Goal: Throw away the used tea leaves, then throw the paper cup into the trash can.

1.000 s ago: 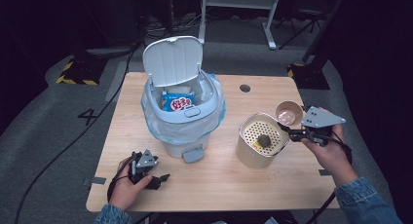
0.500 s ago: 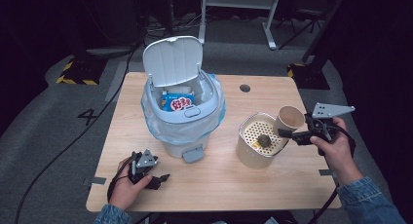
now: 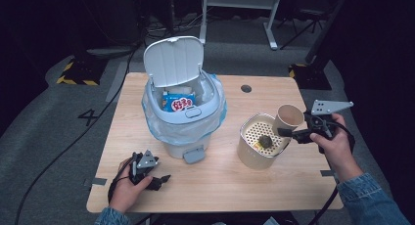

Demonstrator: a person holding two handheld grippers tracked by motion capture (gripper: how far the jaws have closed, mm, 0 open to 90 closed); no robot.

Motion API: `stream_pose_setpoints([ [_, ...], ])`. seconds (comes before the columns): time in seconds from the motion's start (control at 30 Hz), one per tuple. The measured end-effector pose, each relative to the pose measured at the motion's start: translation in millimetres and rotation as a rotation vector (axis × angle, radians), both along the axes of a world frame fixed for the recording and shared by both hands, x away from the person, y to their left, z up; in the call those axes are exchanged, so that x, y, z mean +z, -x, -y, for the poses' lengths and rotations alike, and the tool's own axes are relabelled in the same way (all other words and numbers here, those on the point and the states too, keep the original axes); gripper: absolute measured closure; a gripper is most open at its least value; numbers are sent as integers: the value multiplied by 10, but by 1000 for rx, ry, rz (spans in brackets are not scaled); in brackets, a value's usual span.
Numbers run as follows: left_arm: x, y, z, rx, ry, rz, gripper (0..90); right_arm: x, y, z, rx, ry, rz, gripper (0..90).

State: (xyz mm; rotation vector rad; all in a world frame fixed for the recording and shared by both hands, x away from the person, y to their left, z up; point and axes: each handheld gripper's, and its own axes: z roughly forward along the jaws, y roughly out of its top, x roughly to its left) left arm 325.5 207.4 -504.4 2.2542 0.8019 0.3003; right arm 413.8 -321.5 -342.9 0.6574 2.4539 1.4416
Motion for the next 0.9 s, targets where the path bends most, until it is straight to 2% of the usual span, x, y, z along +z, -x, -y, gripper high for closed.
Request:
stream_pose_setpoints([
  [0.37, 0, -10, -3, -7, 3, -2, 188, 250, -78, -38, 4, -3, 28, 300],
  [0.6, 0, -11, -3, -10, 0, -1, 188, 393, -146, -57, 9, -11, 24, 300],
  [0.9, 0, -8, -3, -7, -1, -2, 188, 632, -266, -227, 48, -37, 43, 300],
])
